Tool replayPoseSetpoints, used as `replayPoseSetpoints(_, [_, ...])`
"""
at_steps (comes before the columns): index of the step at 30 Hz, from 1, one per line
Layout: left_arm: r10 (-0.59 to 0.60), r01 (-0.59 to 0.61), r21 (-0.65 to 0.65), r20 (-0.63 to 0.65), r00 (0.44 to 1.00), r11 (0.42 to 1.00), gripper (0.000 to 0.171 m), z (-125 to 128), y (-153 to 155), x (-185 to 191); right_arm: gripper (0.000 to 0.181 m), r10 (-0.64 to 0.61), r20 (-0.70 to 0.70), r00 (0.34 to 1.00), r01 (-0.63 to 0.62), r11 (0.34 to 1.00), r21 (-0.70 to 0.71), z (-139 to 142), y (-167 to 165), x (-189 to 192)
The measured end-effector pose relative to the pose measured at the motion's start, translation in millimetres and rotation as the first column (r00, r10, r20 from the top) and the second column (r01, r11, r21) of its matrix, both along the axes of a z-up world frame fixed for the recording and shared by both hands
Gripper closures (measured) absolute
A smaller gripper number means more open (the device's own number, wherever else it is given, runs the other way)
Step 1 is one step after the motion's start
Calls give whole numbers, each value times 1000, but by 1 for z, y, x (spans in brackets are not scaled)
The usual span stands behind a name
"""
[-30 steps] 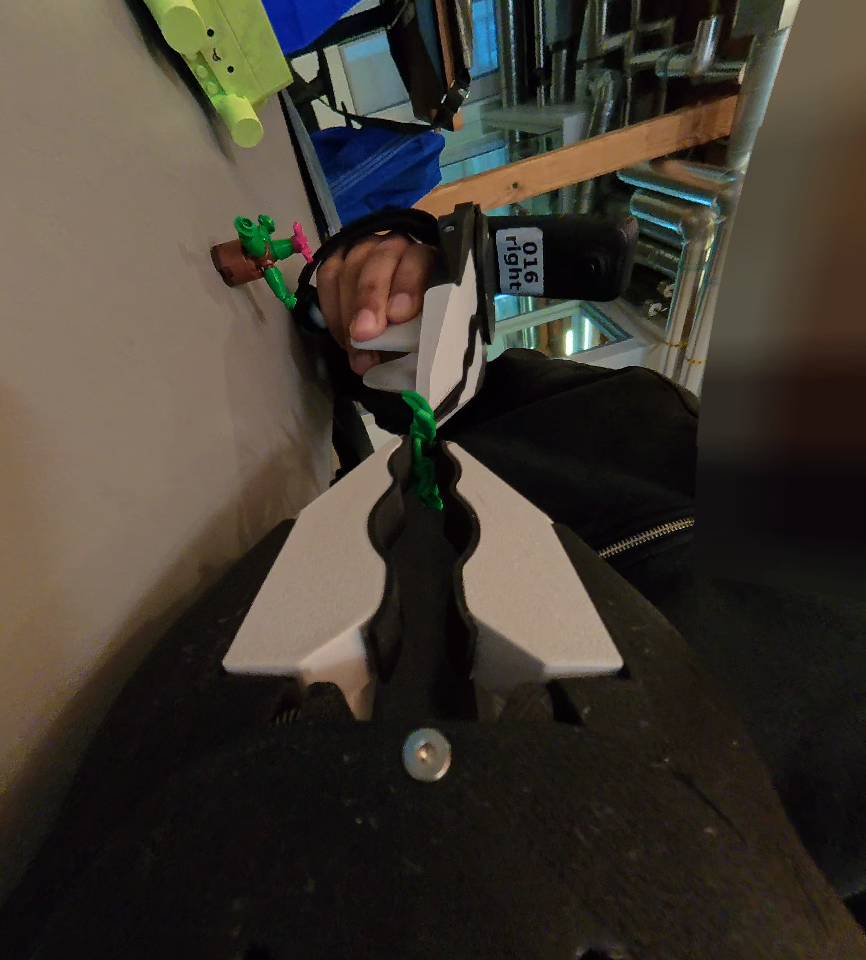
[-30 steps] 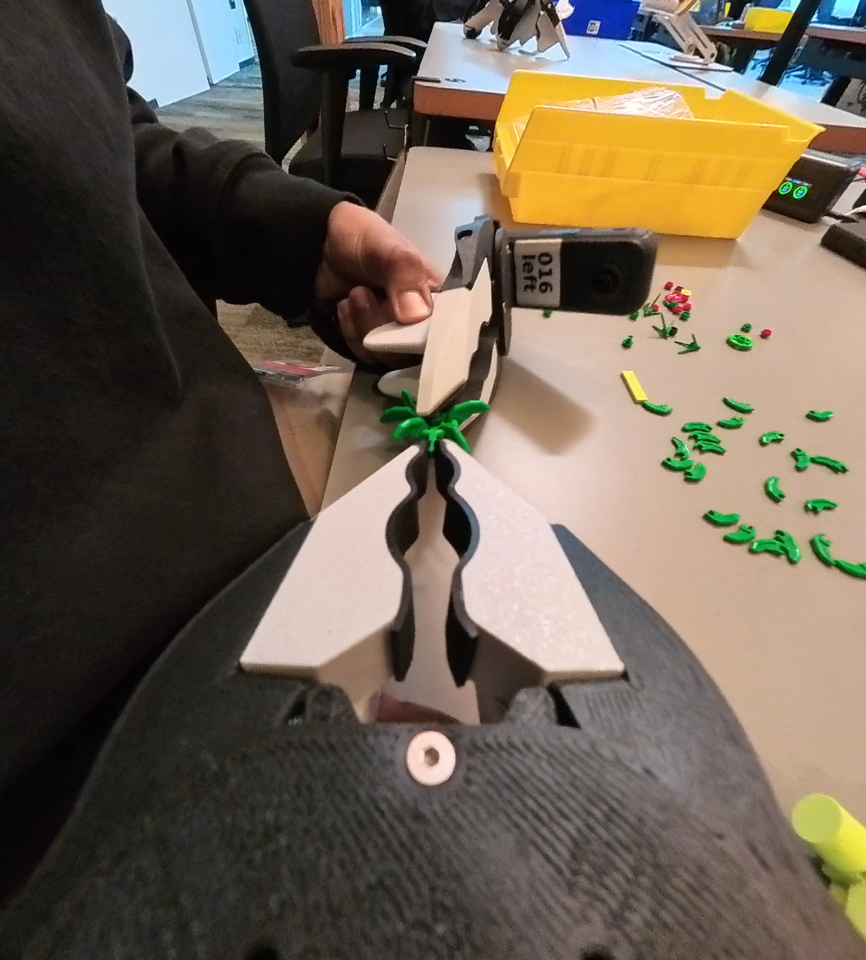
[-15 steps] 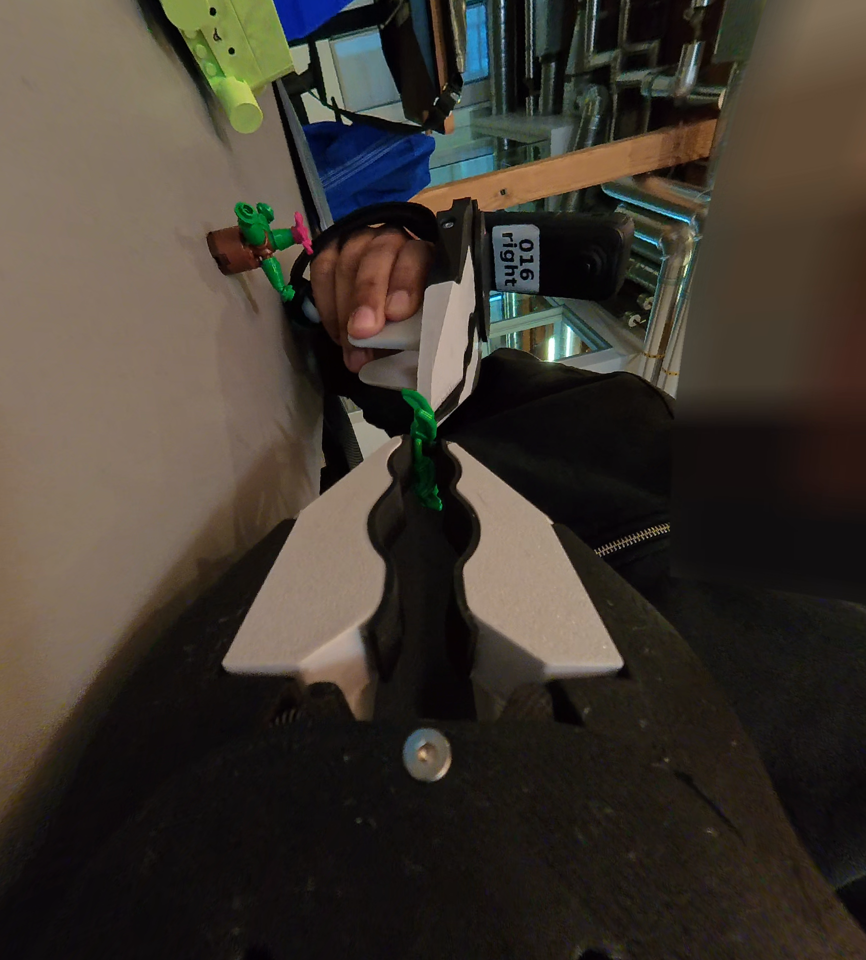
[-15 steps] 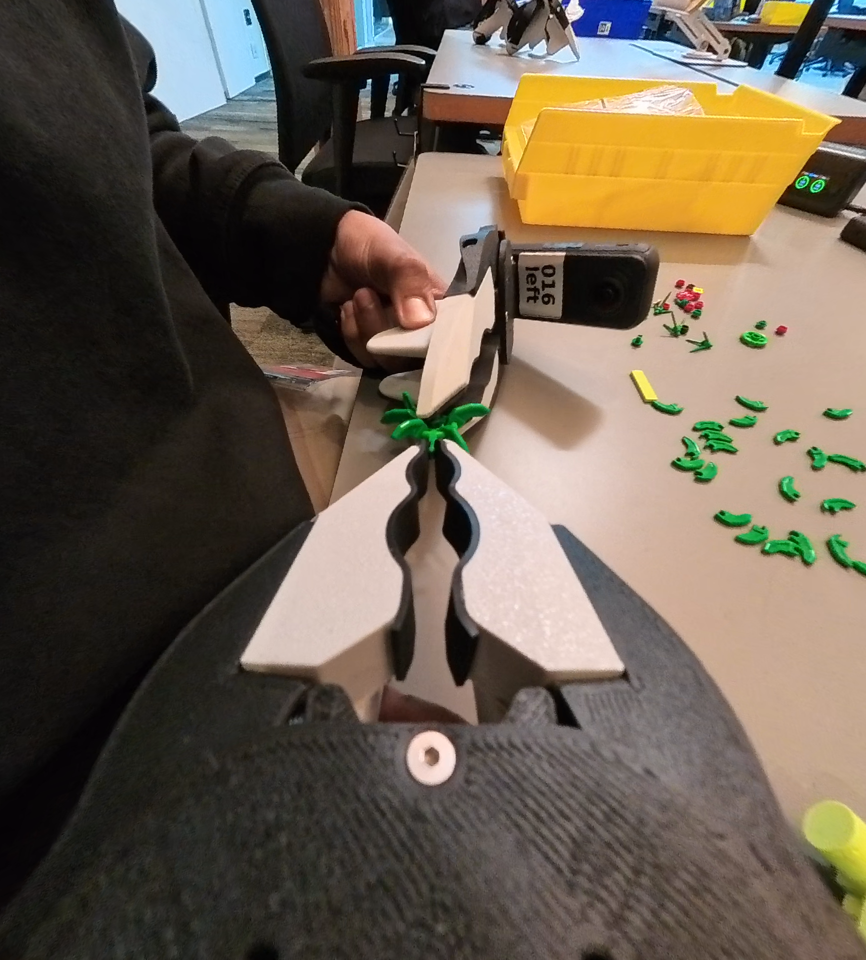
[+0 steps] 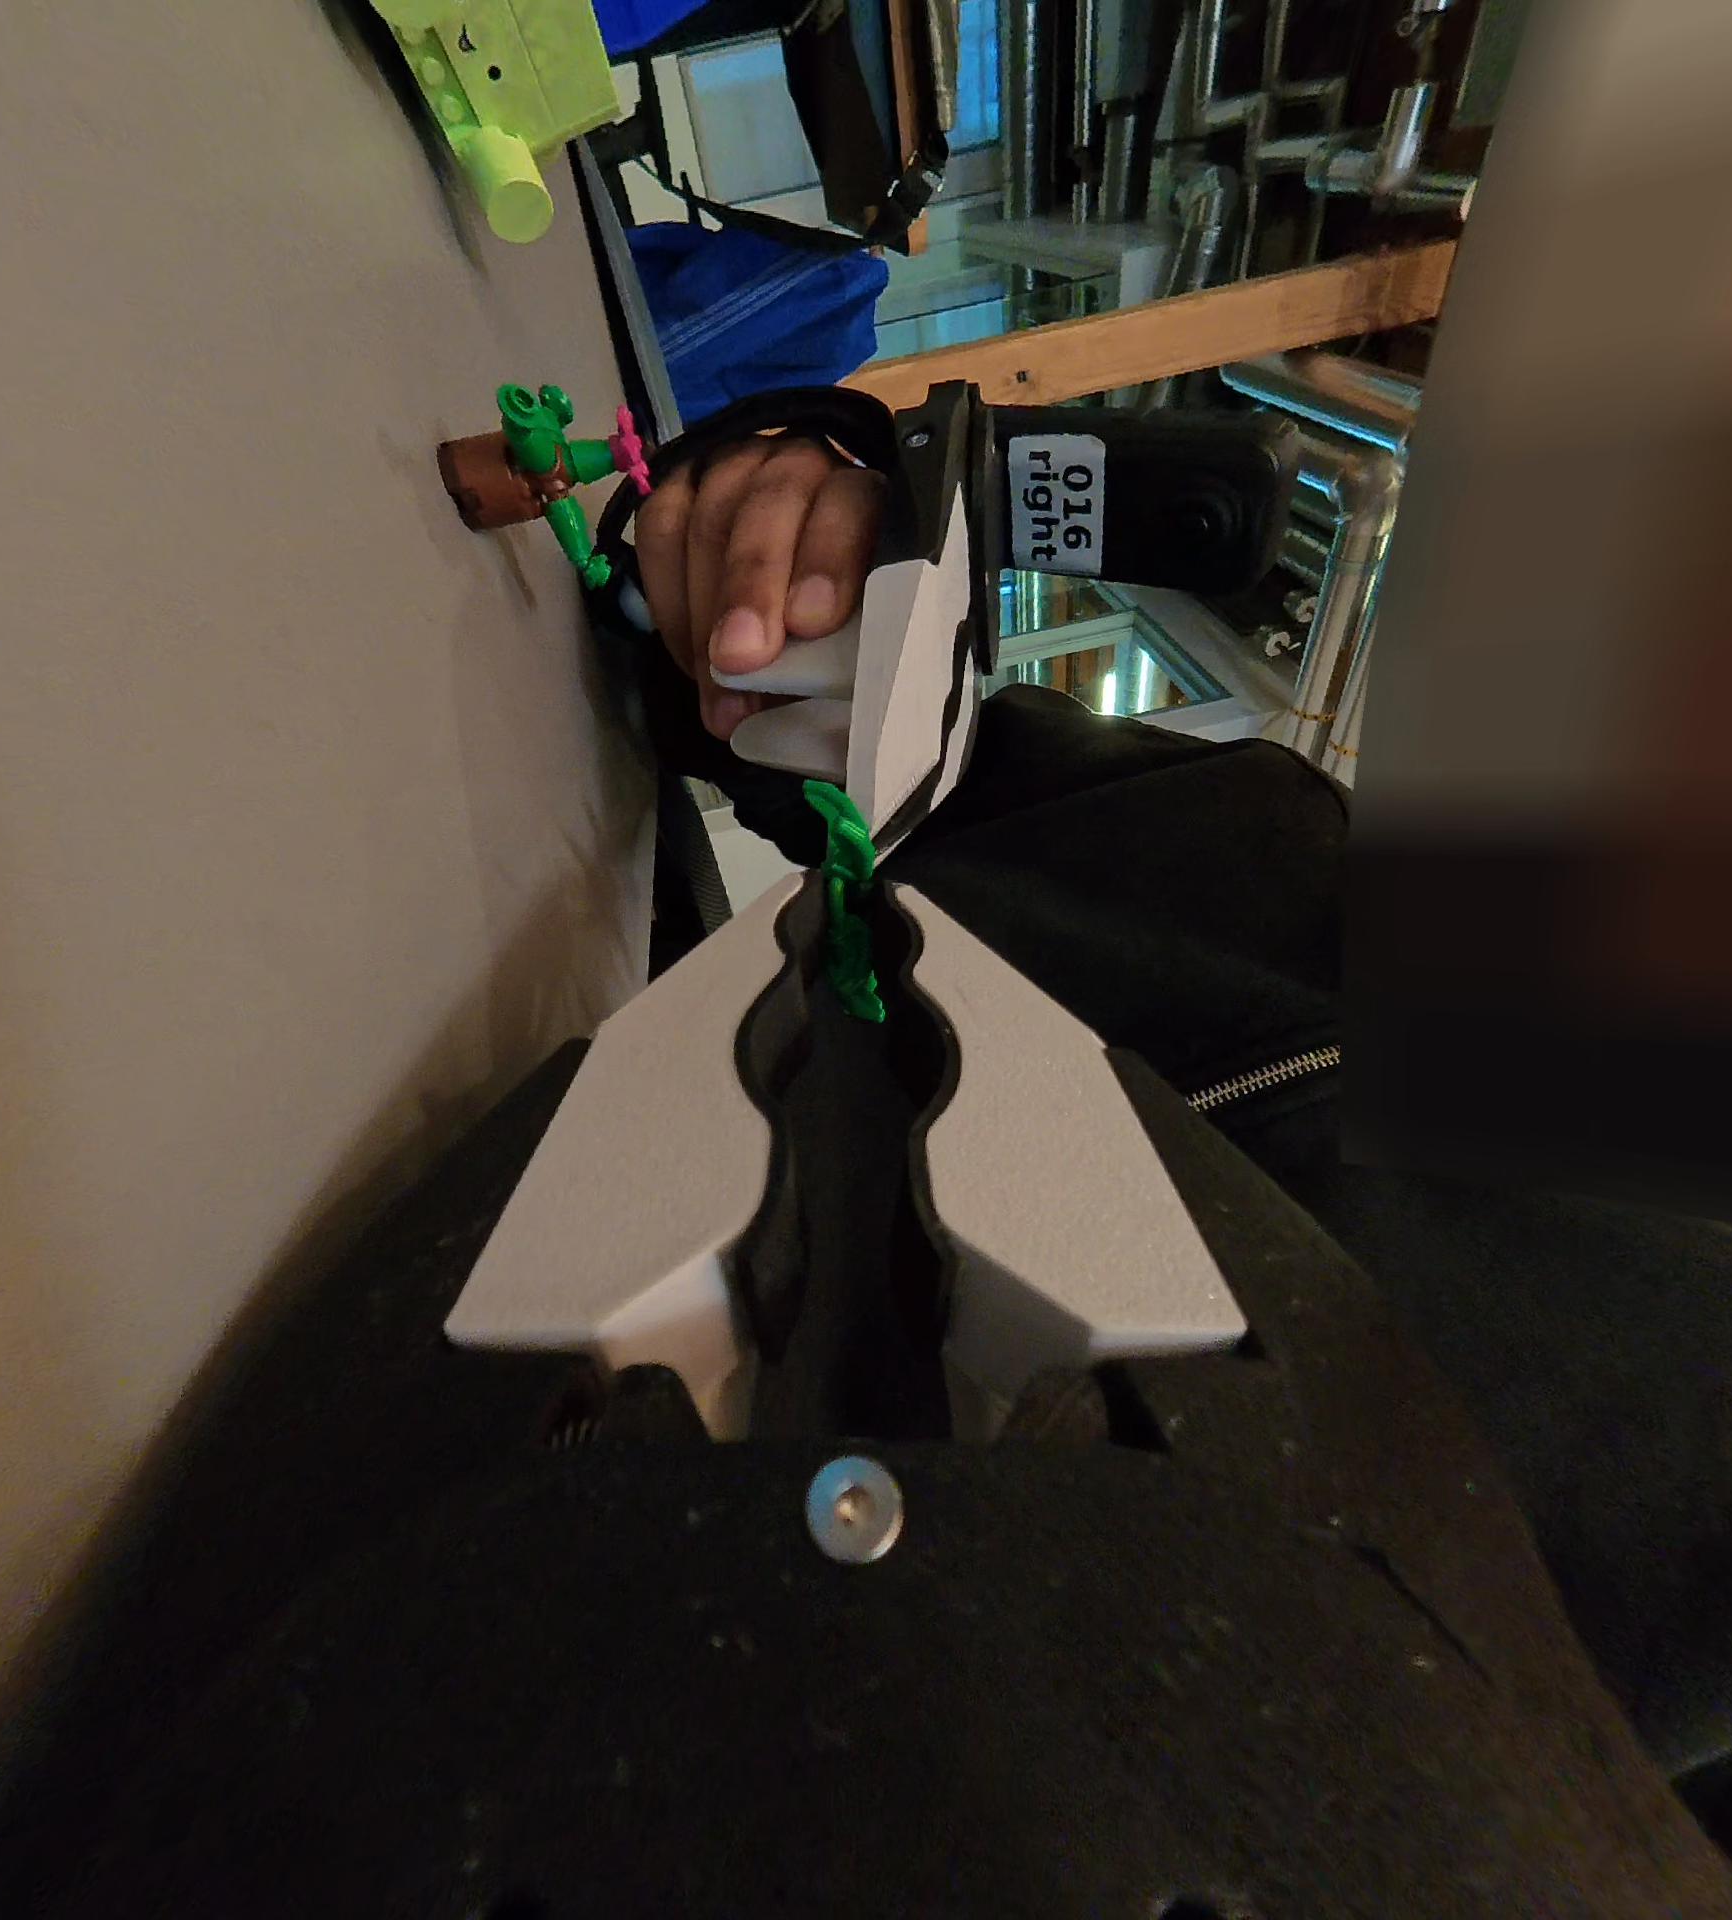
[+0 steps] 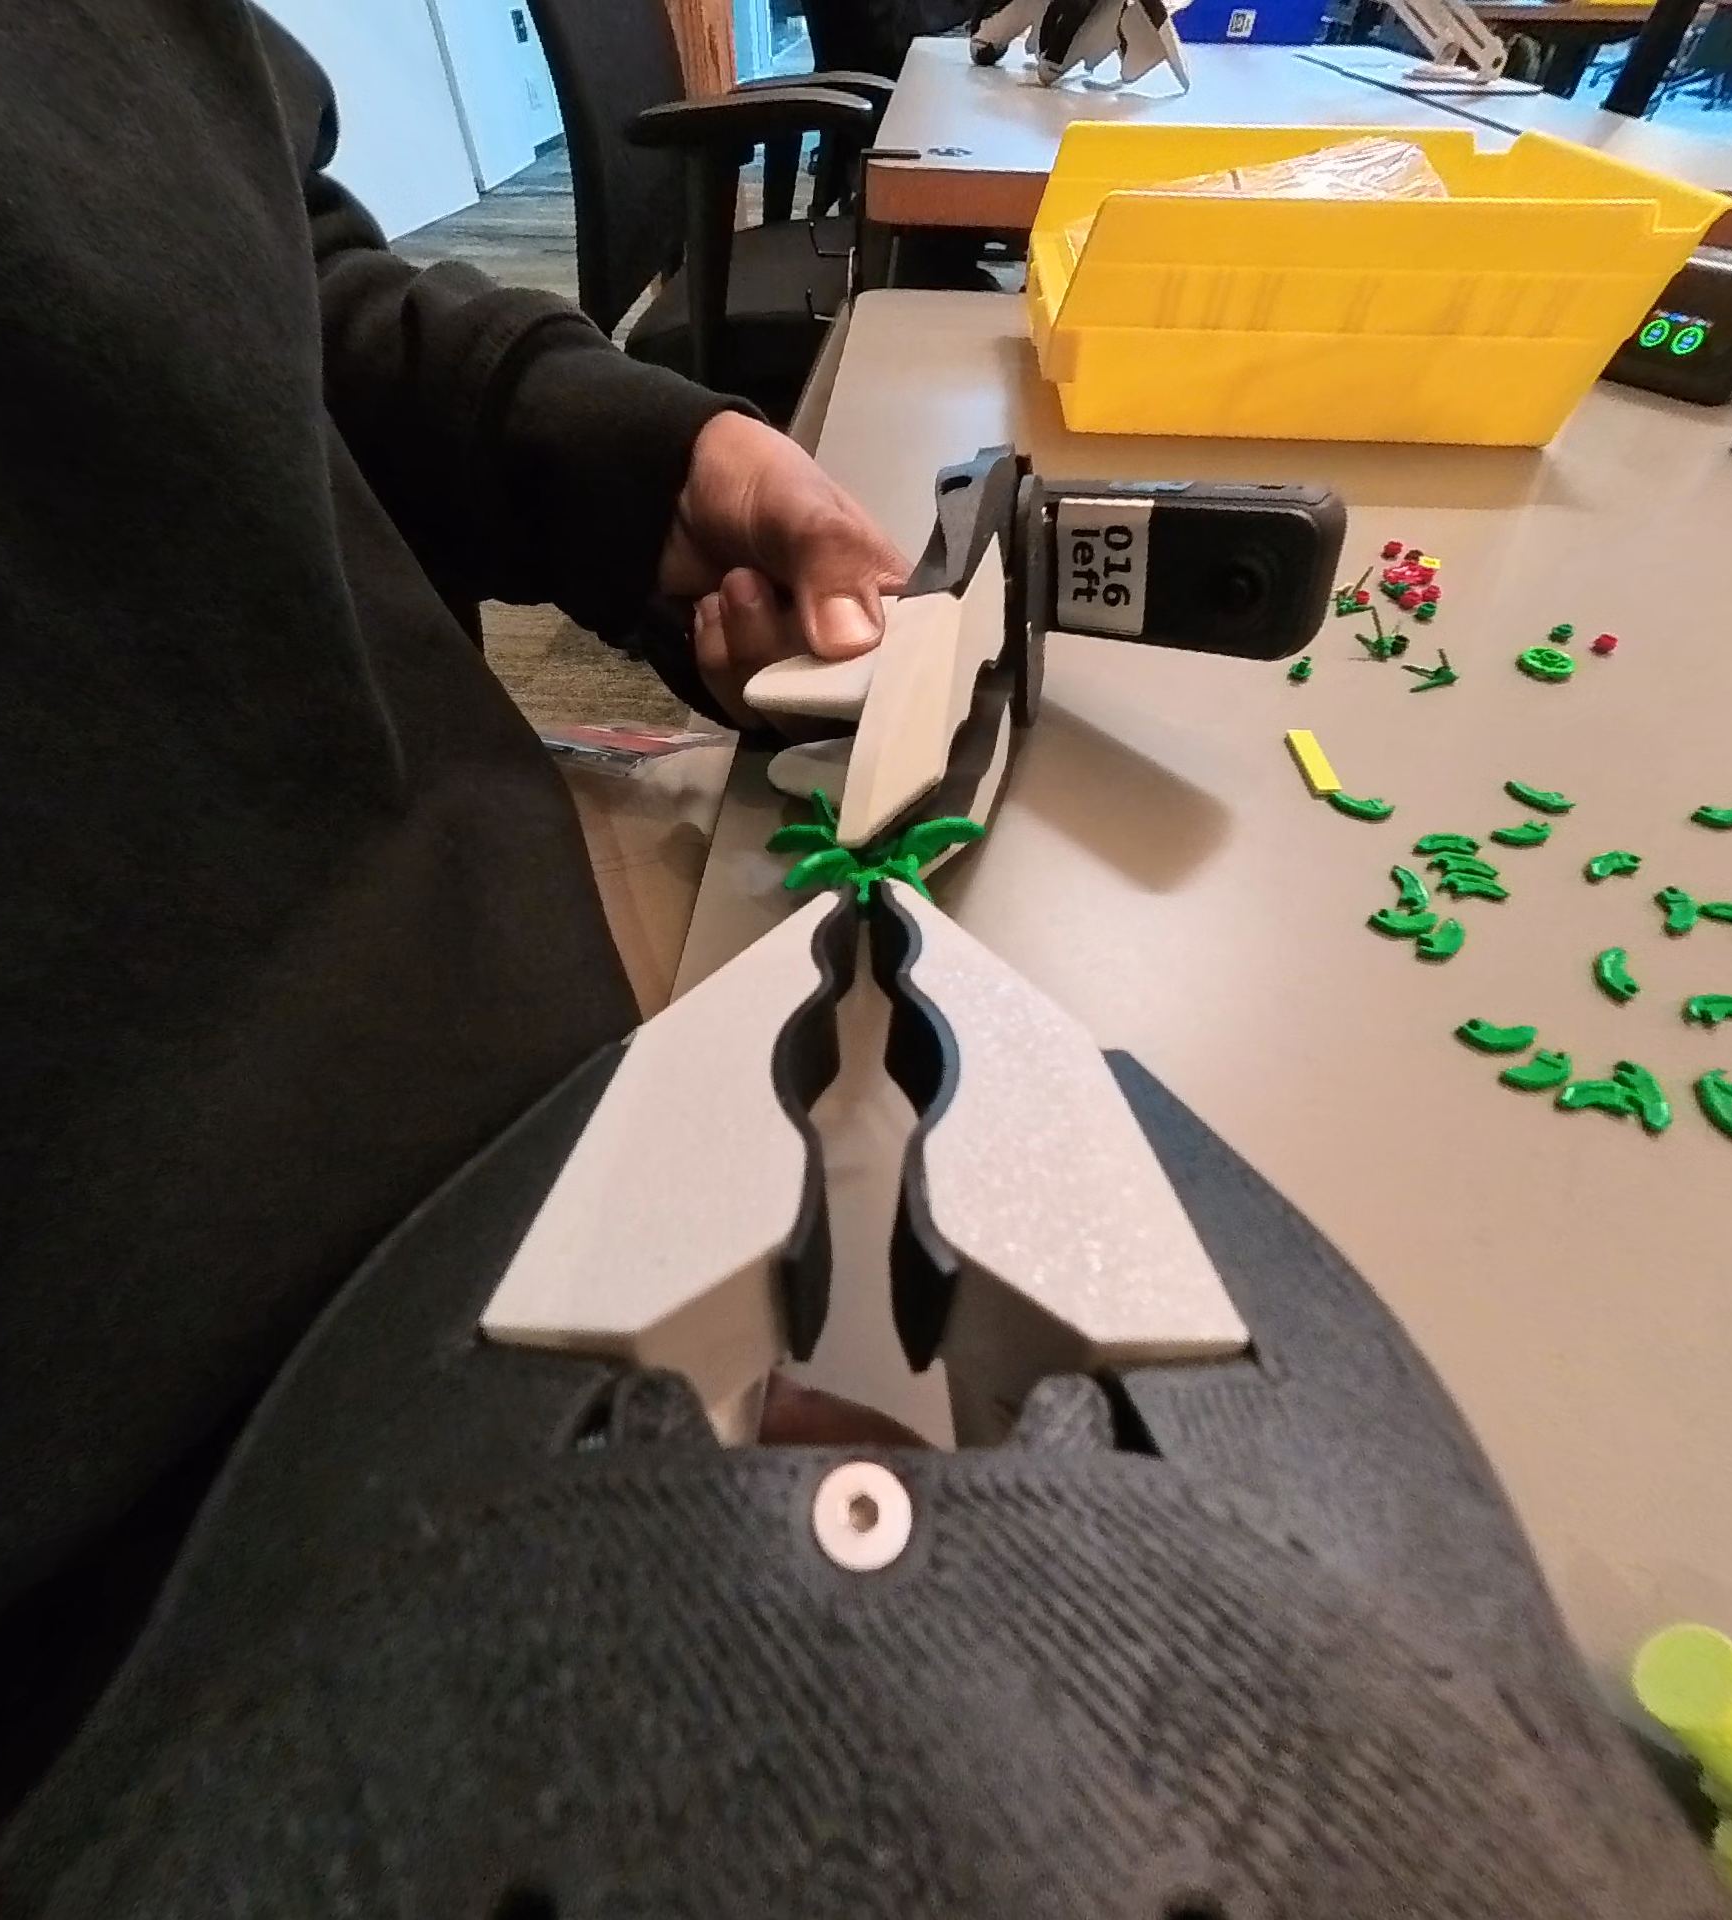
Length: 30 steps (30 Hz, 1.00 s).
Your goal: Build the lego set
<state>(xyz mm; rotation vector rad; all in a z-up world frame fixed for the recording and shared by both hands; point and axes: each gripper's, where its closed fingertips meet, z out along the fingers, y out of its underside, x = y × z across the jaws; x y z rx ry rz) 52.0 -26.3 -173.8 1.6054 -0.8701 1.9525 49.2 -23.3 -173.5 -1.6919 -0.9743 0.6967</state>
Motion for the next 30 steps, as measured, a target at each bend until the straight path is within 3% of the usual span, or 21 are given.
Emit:
replayPoseSetpoints(3, [-28,29,55,-24,999,998,165,-6,-8,2,180,19,-1,1000,-19,1000,5,0,-2,-4])
replayPoseSetpoints(14, [-7,7,8,1,1000,1000,165,0,-4,7,180,-49,-19,999,50,998,49,7,0,1])
replayPoseSetpoints(30, [8,-8,11,10,1000,1000,165,1,-2,7,179,-76,5,997,76,997,0,0,-2,8])
